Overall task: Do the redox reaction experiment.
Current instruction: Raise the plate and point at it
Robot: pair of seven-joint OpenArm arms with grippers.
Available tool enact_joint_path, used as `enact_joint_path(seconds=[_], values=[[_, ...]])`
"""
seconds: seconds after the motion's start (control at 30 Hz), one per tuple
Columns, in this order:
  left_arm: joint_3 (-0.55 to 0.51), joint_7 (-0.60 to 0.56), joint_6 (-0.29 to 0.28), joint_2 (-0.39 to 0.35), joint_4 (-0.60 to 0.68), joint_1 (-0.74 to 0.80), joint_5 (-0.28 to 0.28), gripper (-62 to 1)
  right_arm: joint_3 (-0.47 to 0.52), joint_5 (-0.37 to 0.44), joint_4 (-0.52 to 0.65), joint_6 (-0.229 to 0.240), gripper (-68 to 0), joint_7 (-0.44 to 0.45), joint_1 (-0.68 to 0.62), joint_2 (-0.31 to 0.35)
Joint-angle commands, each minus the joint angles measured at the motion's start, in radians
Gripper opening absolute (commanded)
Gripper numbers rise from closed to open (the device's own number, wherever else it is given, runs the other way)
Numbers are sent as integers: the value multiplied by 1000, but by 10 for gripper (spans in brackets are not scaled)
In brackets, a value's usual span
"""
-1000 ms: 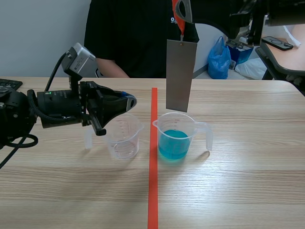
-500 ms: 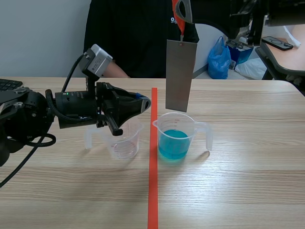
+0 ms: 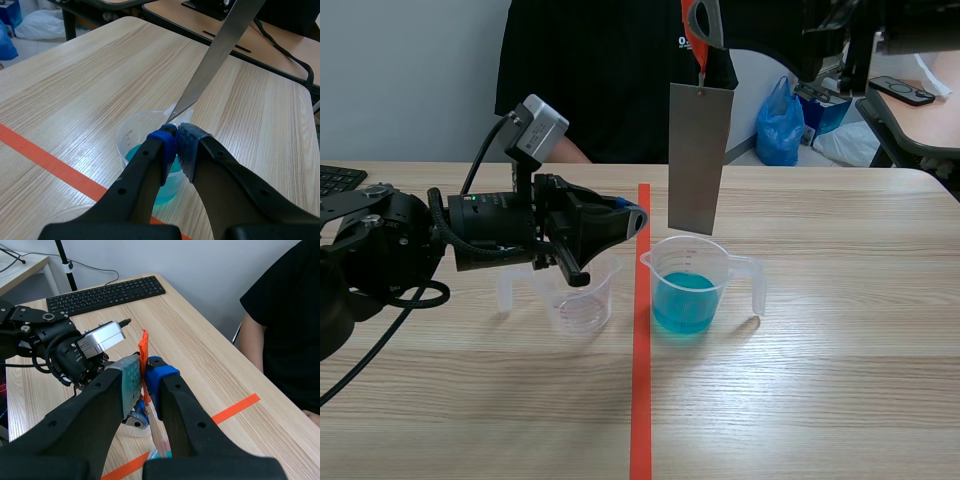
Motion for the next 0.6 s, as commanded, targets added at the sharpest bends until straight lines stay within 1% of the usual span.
enact_joint_path(seconds=[0.0,0.57], values=[[1,-17,-2,8,11,-17,-15,-569,10,15,11,3,-658,15,17,10],[1,-17,-2,11,11,-26,-23,-569,10,15,11,3,-658,15,17,10]])
